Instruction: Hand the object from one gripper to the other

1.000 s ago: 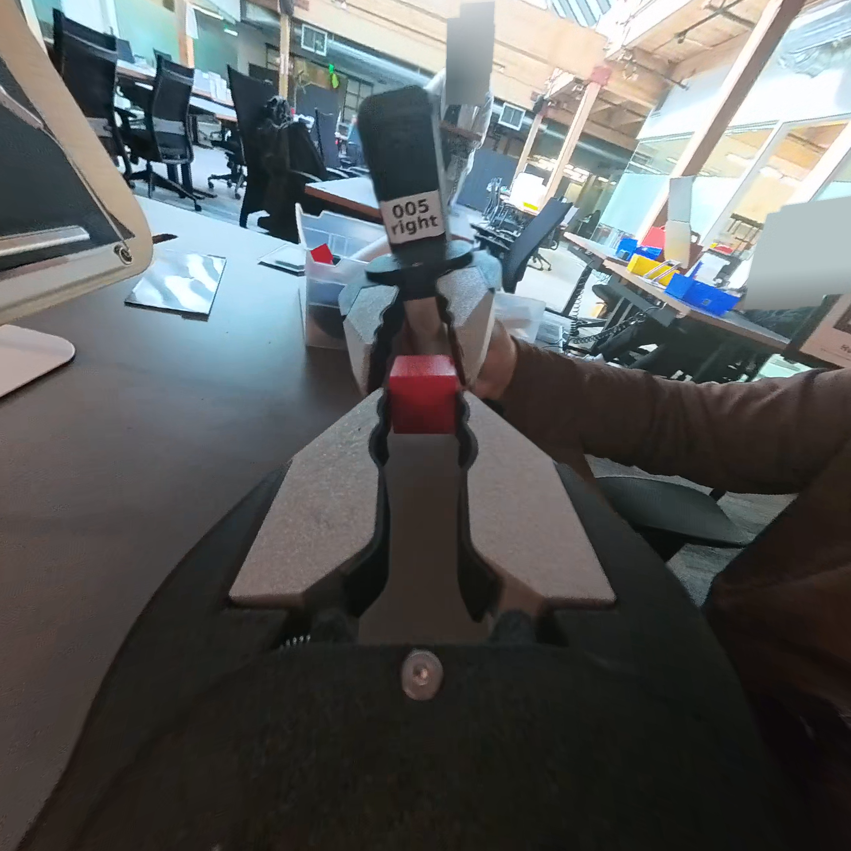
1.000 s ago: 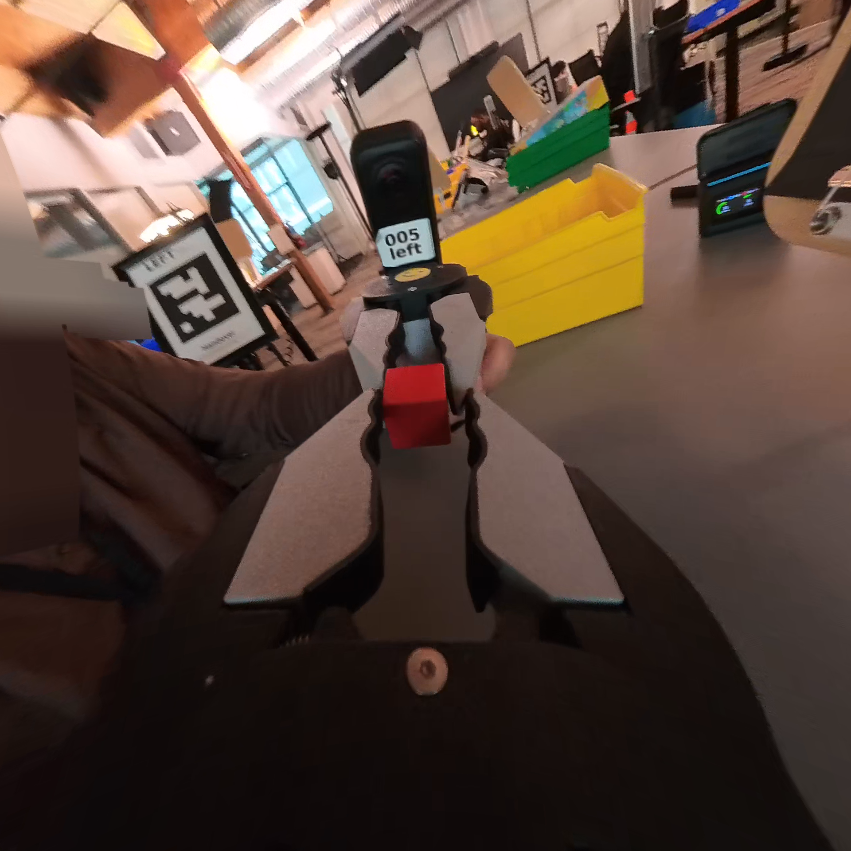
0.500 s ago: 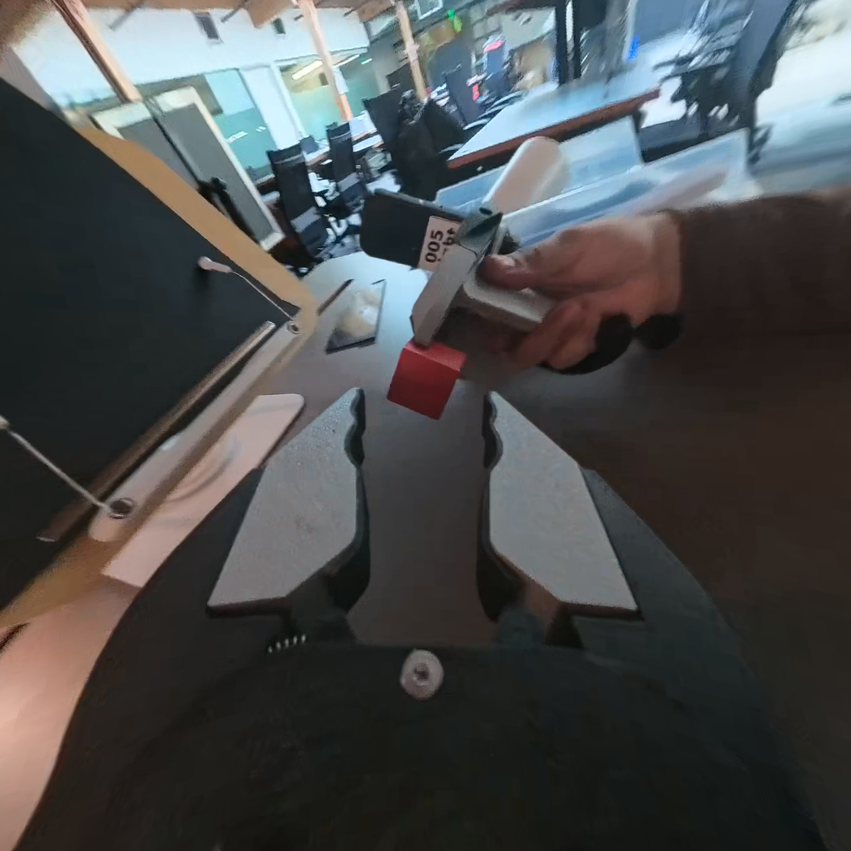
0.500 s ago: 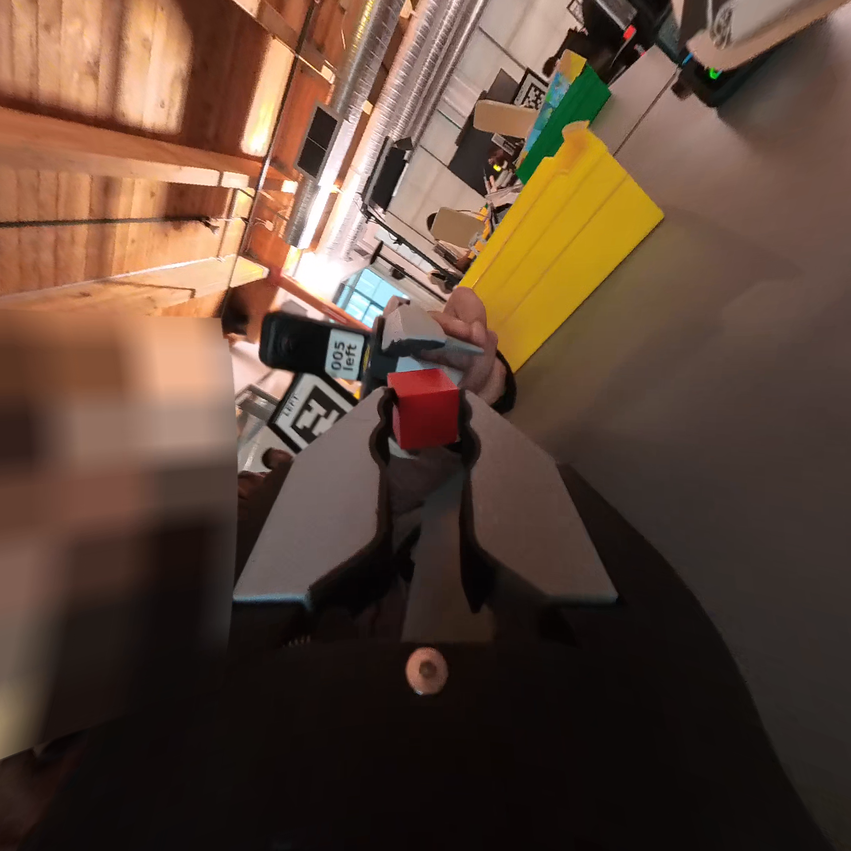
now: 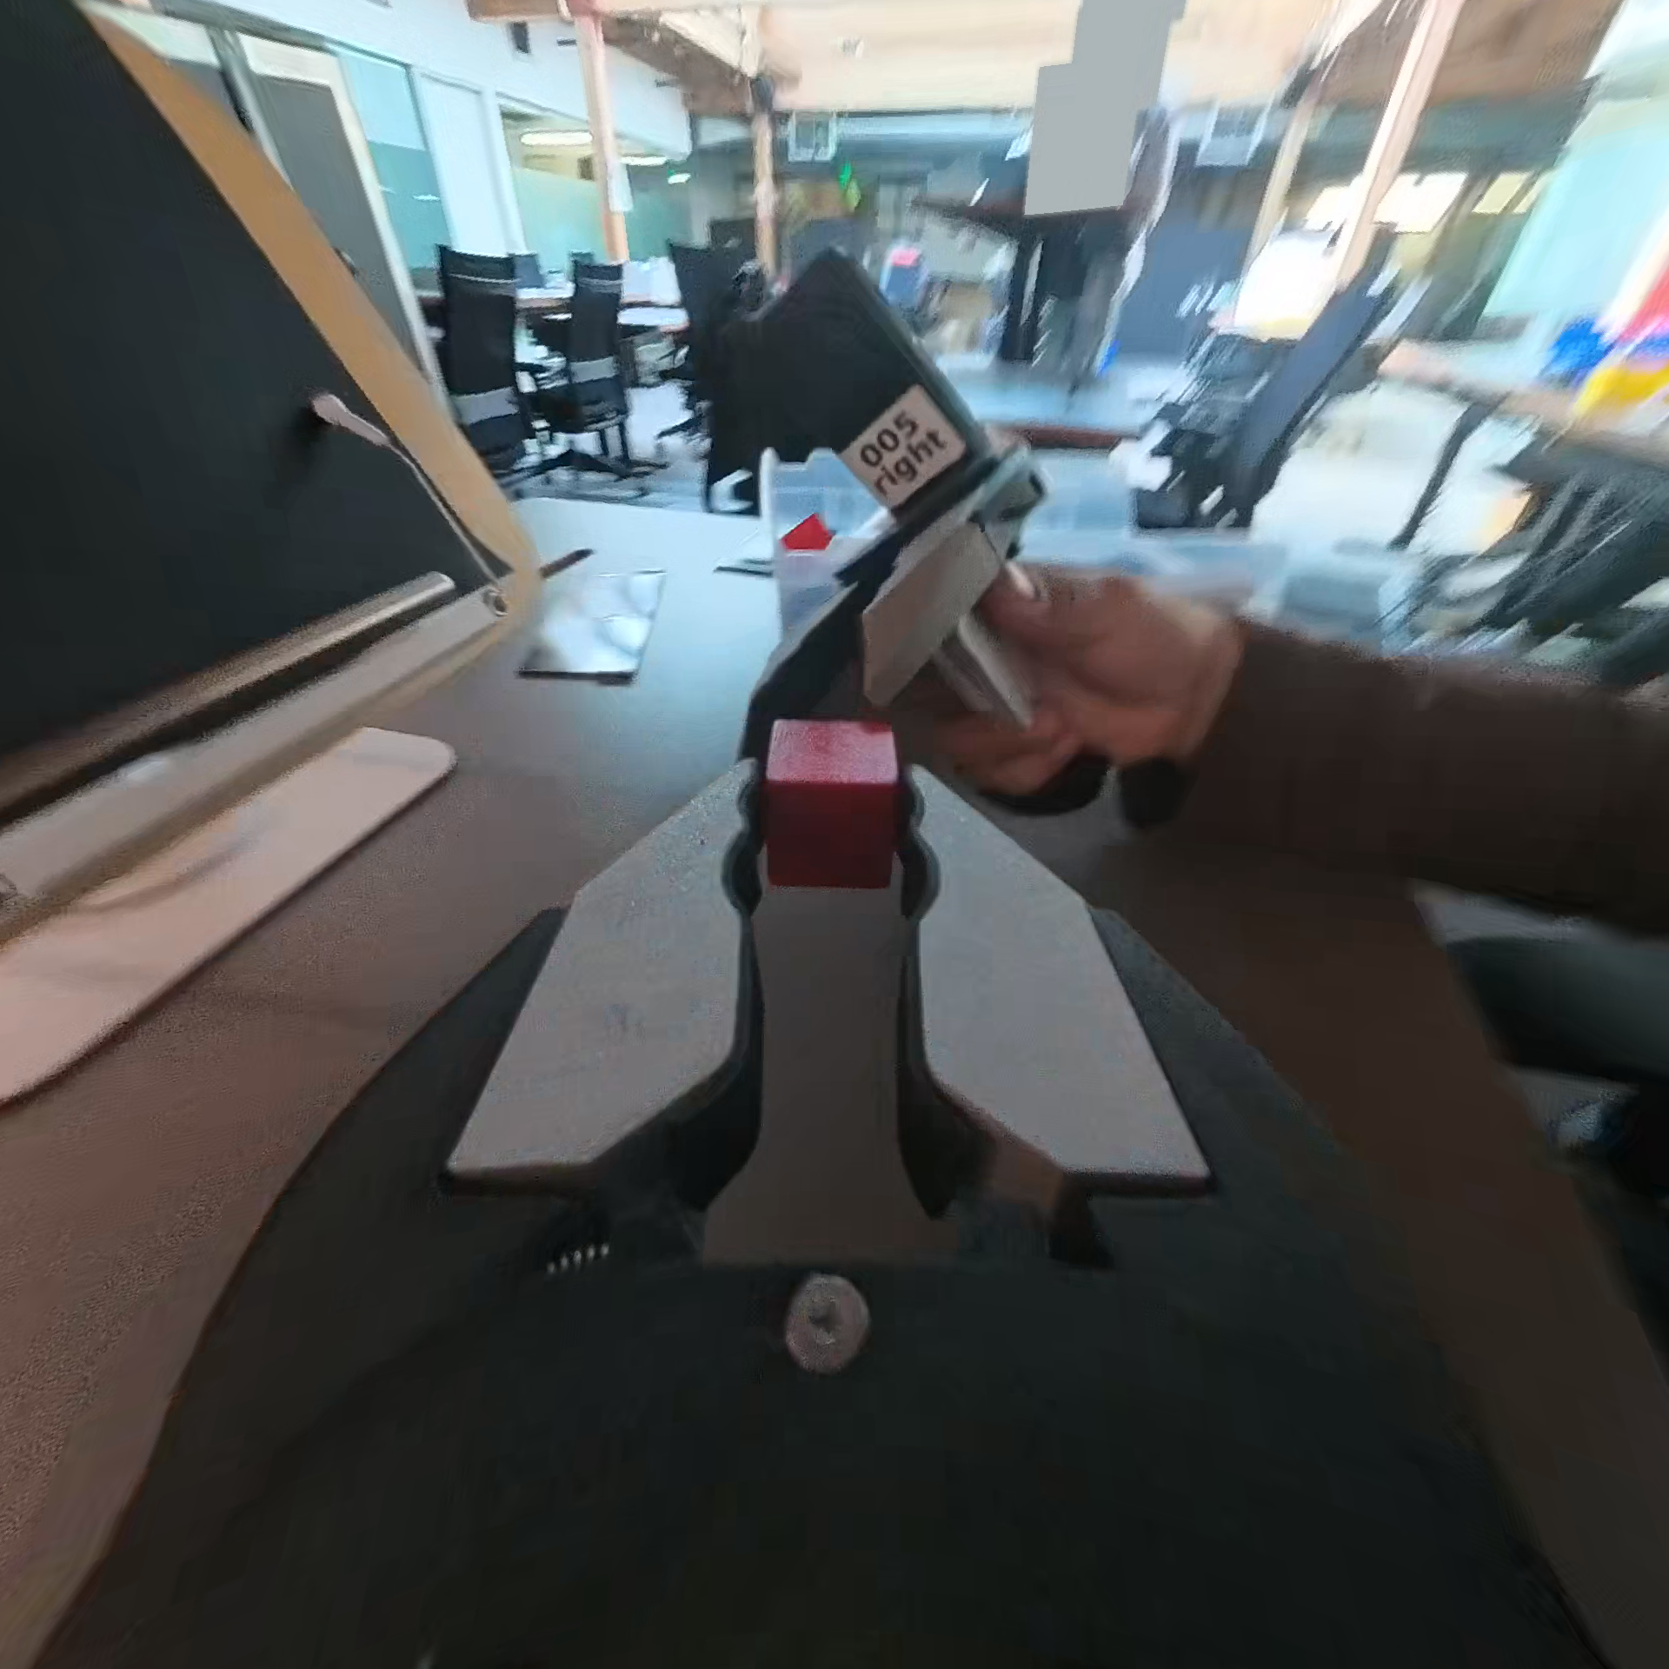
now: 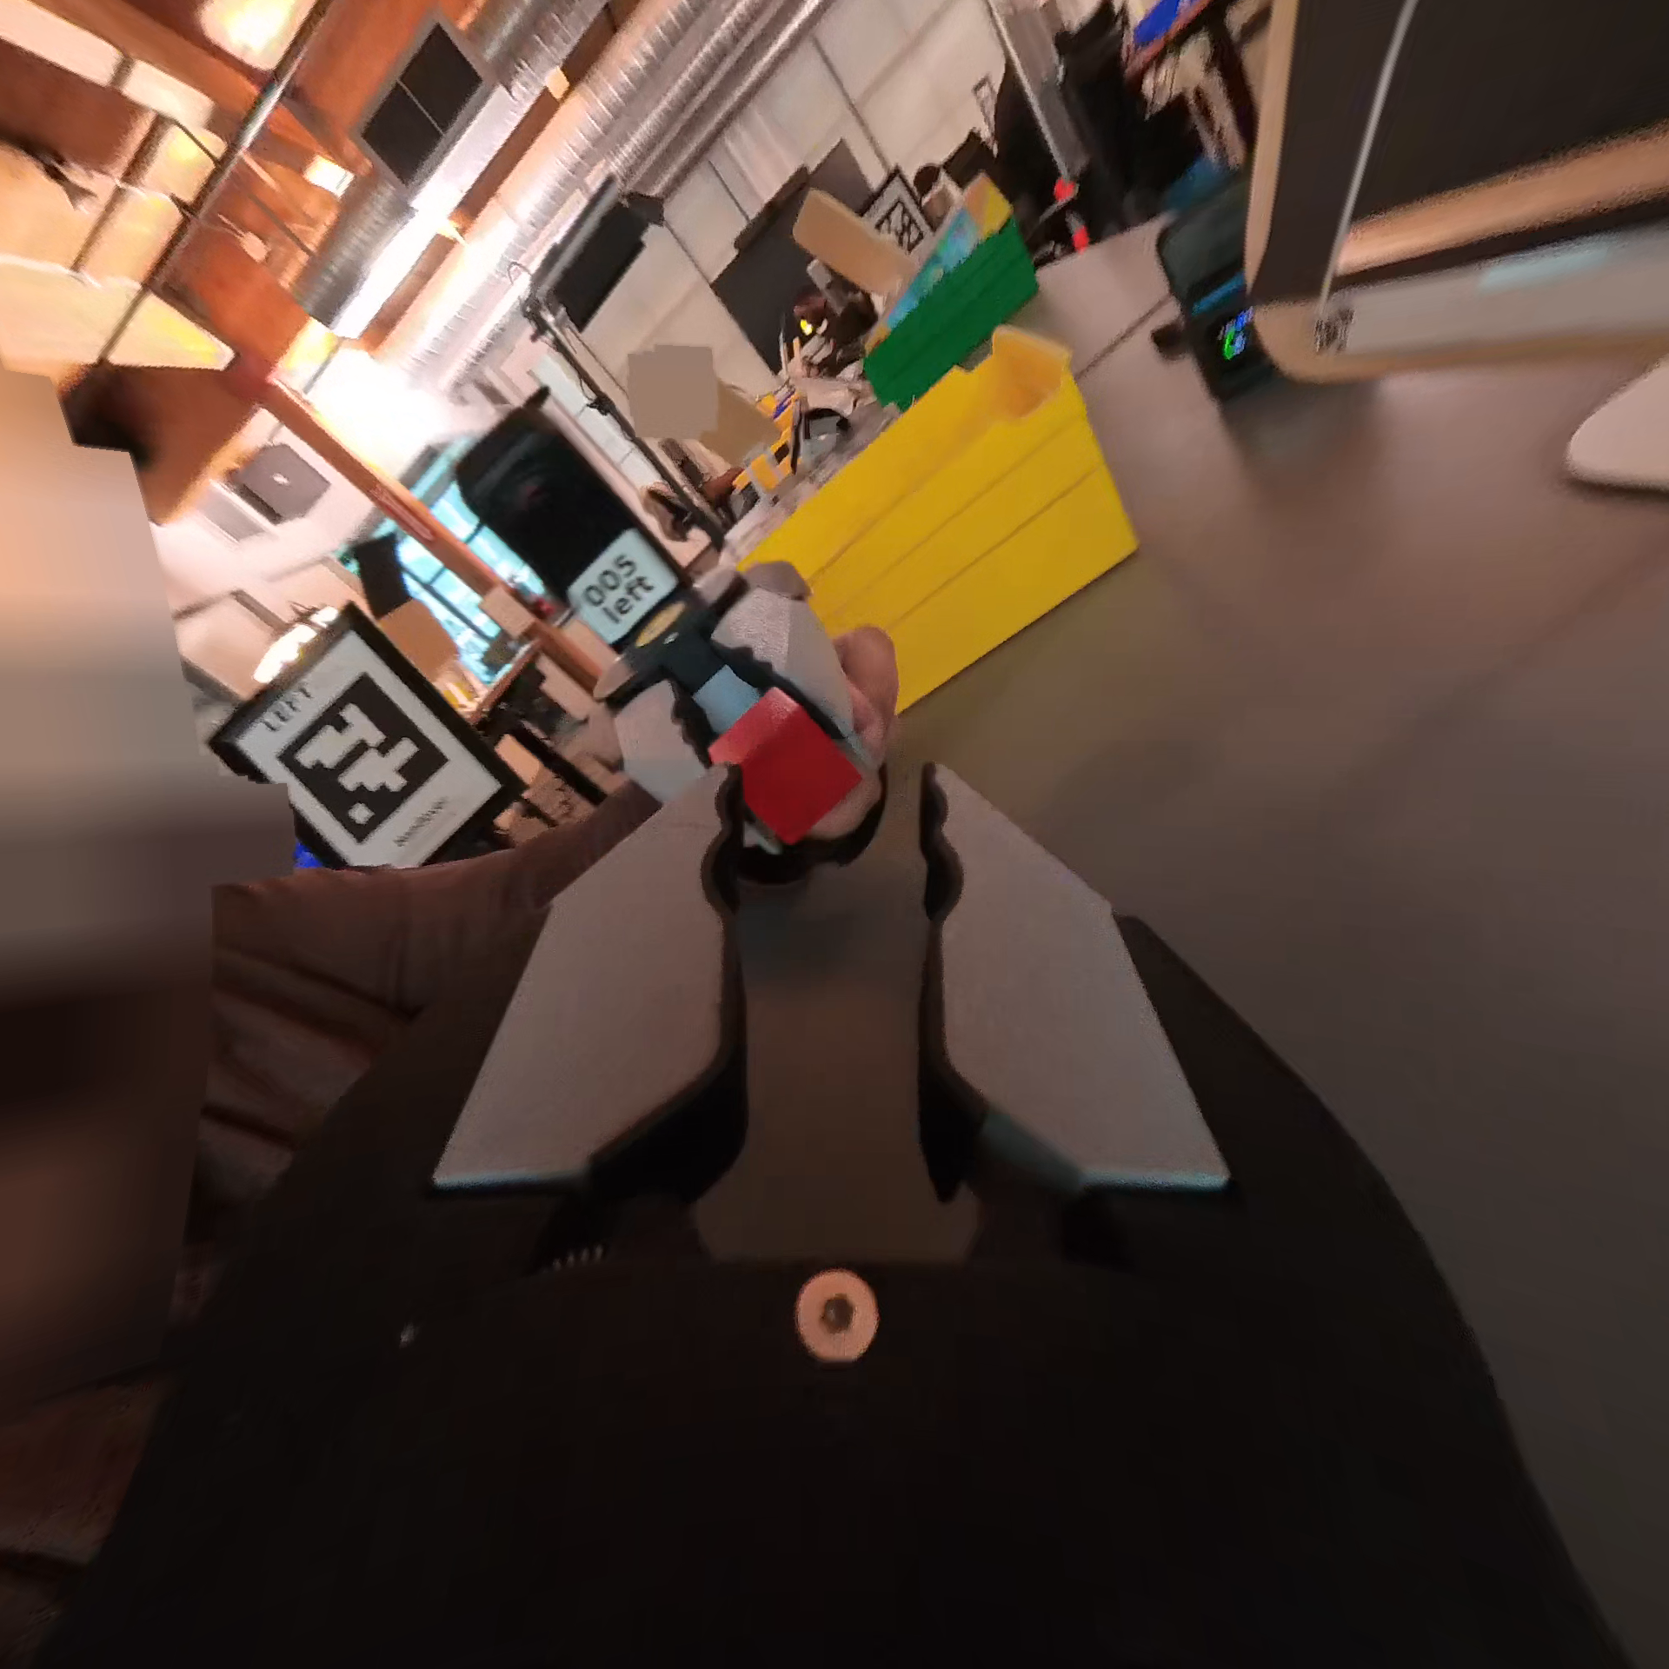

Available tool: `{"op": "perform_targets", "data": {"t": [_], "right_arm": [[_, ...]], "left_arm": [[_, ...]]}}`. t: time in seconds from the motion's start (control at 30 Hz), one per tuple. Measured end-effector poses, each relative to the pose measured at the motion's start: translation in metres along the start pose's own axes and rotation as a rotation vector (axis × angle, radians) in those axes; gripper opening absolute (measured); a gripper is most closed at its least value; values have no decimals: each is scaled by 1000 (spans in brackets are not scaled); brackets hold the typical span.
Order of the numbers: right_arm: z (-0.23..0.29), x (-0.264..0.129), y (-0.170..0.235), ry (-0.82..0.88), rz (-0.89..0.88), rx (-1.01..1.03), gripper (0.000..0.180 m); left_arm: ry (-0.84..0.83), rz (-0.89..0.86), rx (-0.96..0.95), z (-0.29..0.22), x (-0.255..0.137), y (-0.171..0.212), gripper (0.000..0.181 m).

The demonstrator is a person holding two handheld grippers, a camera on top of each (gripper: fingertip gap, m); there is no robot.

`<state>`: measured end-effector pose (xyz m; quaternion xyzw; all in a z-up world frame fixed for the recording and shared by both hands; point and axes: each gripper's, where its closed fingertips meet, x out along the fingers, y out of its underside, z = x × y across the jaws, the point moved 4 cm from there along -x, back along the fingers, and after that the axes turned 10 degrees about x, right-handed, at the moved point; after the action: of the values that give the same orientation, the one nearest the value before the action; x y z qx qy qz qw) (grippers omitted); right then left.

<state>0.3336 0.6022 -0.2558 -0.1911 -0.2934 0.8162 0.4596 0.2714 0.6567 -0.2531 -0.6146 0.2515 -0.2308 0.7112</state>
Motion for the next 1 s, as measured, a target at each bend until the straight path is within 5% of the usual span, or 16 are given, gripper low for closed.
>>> {"op": "perform_targets", "data": {"t": [0.17,0.33,0.53,0.73,0.9,1.0], "right_arm": [[19,2,-1,52,2,-279,55],[27,17,18,220,109,-629,63],[22,21,30,533,169,-1132,28],[25,20,27,464,162,-1001,27],[17,15,18,375,126,-731,26],[8,9,13,282,121,-496,27]], "left_arm": [[148,-184,-482,15,-10,-4,24],[256,-139,-636,8,-4,8,24],[362,-106,-690,-7,1,10,25],[413,-128,-745,-8,1,8,26],[317,-95,-611,-1,-1,8,32],[229,-12,-461,5,-4,8,56]]}}
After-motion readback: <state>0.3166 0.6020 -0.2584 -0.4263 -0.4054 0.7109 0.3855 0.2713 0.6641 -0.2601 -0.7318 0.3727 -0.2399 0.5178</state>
